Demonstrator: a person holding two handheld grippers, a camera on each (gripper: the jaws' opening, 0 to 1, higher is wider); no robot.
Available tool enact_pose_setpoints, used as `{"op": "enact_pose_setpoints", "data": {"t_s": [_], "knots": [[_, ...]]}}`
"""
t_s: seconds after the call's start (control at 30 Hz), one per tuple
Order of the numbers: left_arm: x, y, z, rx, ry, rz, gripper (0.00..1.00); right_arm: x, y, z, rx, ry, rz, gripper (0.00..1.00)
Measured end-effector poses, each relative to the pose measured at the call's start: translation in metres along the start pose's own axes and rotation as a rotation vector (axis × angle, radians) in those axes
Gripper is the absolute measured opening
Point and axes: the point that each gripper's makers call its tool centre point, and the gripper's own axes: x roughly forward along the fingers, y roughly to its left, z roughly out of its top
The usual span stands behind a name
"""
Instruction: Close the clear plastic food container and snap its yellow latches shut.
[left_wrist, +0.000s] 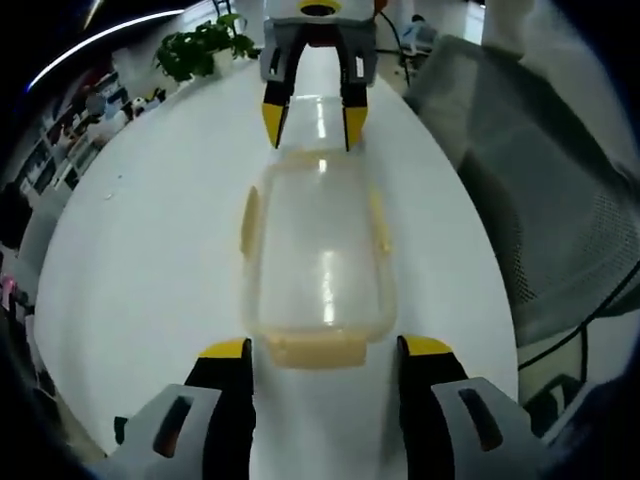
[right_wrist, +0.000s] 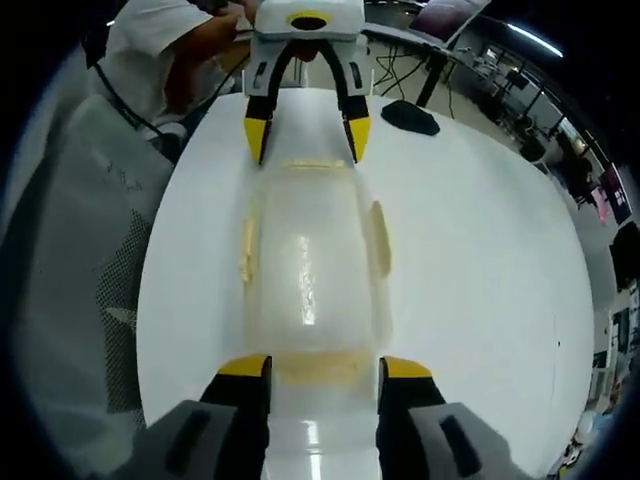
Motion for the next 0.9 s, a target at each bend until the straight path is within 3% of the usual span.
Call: {"op": "enact_pose_setpoints", "data": {"t_s": [0.13, 0.47, 0.5, 0.57, 0.67, 0.73, 0.9], "knots": [[0.002, 0.0, 0.002, 0.001, -0.005, -0.013, 0.48, 0.004, 0.0, -0.001, 0.0, 0.007, 0.013, 0.38], [0.001, 0.005, 0.001, 0.003, -0.013, -0.016, 0.44, 0.007, 0.001, -0.002, 0.01, 0.009, 0.048, 0.37], [0.0, 0.005, -0.004, -0.029, 0.015, -0.018, 0.42, 0.007, 0.001, -0.002, 0.011, 0.008, 0.049, 0.37], [-0.002, 0.005, -0.003, -0.031, 0.008, -0.016, 0.37, 0.007, 0.002, -0.003, 0.01, 0.01, 0.057, 0.36], [0.002, 0.001, -0.007, -0.011, 0.009, -0.021, 0.38, 0.007, 0.003, -0.002, 0.006, 0.006, 0.07, 0.36], [0.006, 0.0, -0.014, -0.02, 0.047, -0.027, 0.37, 0.008, 0.003, -0.002, 0.02, 0.004, 0.082, 0.37], [0.007, 0.0, -0.009, -0.015, 0.035, -0.026, 0.38, 0.007, 0.007, -0.006, 0.009, 0.024, 0.116, 0.37]]}}
